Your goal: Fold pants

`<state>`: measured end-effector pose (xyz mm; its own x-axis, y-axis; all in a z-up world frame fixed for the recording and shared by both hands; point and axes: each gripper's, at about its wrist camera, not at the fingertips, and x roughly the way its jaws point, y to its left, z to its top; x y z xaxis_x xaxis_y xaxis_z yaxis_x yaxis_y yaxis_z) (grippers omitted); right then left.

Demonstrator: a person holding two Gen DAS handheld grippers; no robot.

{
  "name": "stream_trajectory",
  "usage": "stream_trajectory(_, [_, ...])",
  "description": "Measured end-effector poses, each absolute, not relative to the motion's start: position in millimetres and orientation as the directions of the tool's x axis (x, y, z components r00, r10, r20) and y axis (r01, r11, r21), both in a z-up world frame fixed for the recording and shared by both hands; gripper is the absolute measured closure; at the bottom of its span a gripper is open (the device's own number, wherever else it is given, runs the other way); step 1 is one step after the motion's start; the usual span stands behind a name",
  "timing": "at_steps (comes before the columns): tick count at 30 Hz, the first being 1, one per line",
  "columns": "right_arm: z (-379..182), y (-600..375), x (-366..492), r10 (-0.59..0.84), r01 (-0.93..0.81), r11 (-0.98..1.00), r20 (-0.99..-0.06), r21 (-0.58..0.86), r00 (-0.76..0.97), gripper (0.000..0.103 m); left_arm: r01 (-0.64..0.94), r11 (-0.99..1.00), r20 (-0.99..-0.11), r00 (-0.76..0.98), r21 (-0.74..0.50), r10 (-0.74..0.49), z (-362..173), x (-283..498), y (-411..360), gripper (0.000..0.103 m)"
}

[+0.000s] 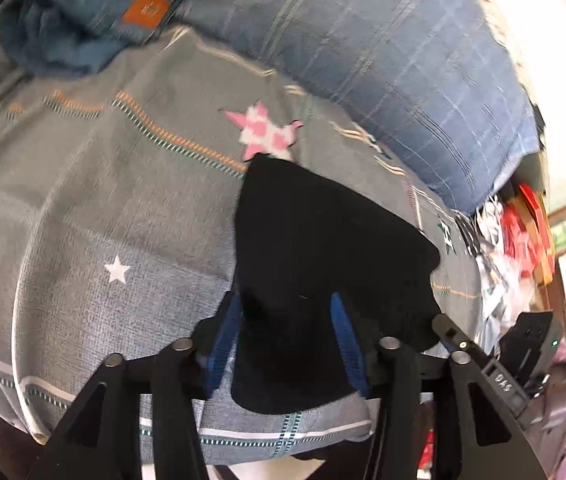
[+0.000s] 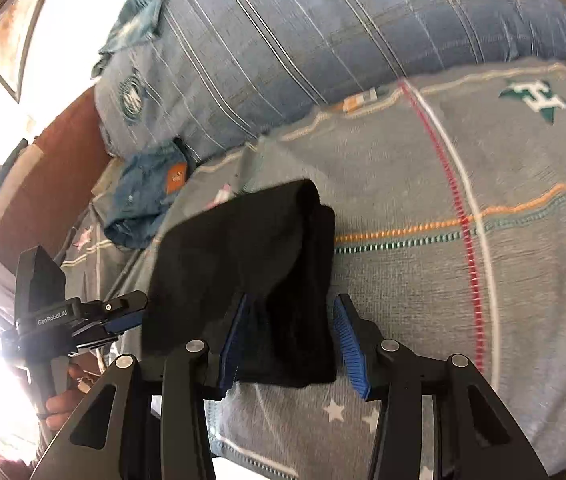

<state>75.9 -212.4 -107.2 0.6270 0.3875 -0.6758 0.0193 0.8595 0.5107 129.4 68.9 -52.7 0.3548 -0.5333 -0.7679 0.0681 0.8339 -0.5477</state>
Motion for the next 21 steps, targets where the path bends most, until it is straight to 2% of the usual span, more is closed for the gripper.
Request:
stream_trajectory(3, [-105.3, -205.8, 69.3, 0.393, -0.008, 0.864, -0.664, 0.503, 0.636, 0.059, 0.119, 0.883, -0.797, 0.388, -0.454, -0.463, -46.4, 107.3, 48.0, 0.053])
stream_trajectory(5, [-107.4, -194.3, 66.5, 0.355, -0.038, 0.901, -0.684, 0.433, 0.637, 0.063, 0.148, 0.912, -0.818, 0.404, -0.383, -0.409, -44.5, 98.1, 40.1, 0.053])
stream_trajectory(7, [-109.7, -189.7, 62.8, 0.314, -0.046, 0.926, -0.698, 0.374, 0.643, 0.07, 0.153, 0.918, -0.832, 0.387, -0.366, -0.397, -47.3, 92.1, 32.5, 0.053])
stream_trajectory(10, [-121.9, -192.1, 63.2, 0.293, -0.046, 0.939, -0.721, 0.342, 0.628, 0.07, 0.148, 0.918, -0.839, 0.371, -0.369, -0.397, -49.5, 91.8, 25.4, 0.053])
stream_trajectory(15, [-129.1, -201.8, 60.6, 0.325, -0.031, 0.919, -0.71, 0.393, 0.624, 0.069, 0.15, 0.926, -0.845, 0.379, -0.346, -0.377, -46.2, 95.1, 18.7, 0.053])
stream_trajectory(21, [-131.1, -204.5, 61.5, 0.33, 0.003, 0.906, -0.712, 0.423, 0.62, 0.059, 0.153, 0.929, -0.848, 0.377, -0.338, -0.371, -48.2, 100.5, 17.2, 0.052])
